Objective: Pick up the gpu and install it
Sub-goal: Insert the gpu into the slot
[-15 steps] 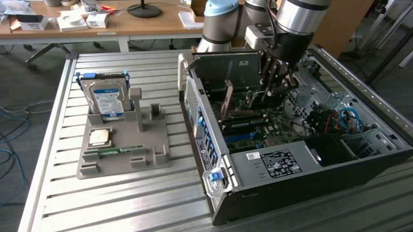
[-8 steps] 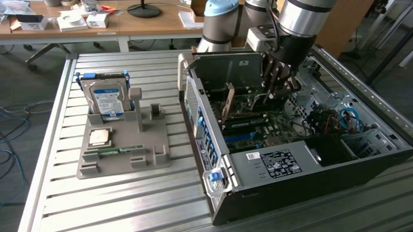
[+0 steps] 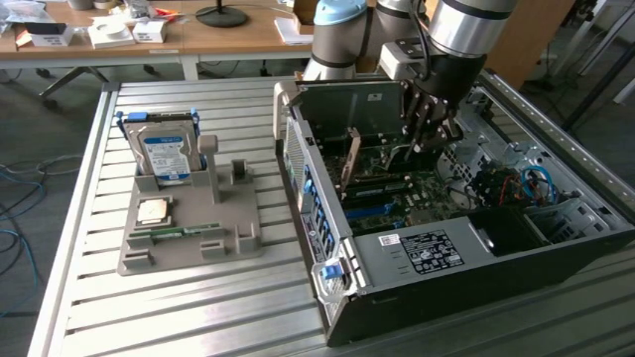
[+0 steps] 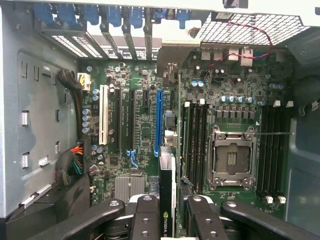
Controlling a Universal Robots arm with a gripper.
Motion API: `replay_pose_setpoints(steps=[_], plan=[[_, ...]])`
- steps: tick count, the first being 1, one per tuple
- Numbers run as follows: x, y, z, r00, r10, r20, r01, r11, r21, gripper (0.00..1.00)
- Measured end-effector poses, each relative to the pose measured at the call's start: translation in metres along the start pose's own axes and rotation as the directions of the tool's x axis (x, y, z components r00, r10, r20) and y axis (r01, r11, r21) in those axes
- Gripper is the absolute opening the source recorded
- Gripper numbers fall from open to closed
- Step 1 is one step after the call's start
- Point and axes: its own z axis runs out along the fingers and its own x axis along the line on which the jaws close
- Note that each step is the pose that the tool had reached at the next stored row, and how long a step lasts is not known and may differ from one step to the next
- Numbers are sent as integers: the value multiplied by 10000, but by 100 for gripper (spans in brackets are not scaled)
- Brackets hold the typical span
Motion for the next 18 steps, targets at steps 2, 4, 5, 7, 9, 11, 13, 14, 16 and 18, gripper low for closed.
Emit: replay_pose_setpoints(steps=[2, 4, 5, 7, 9, 11, 13, 14, 16, 18], plan=[[0, 6, 1, 10000, 2, 0, -2, 10000, 1, 26], [0, 13, 1, 10000, 3, 1, -3, 10000, 2, 26], [0, 16, 2, 10000, 3, 1, -3, 10000, 3, 26], [0, 19, 2, 10000, 1, 1, -1, 10000, 3, 26], [0, 21, 2, 10000, 3, 1, -3, 10000, 3, 26], [0, 23, 5, 10000, 3, 0, -3, 10000, 4, 26], [0, 23, 14, 10000, 2, 2, -2, 10000, 11, 26], [0, 23, 20, 10000, 3, 1, -3, 10000, 13, 26], [1, 24, 27, 10000, 3, 0, -3, 10000, 17, 26], [1, 24, 27, 10000, 3, -1, -3, 10000, 17, 26]])
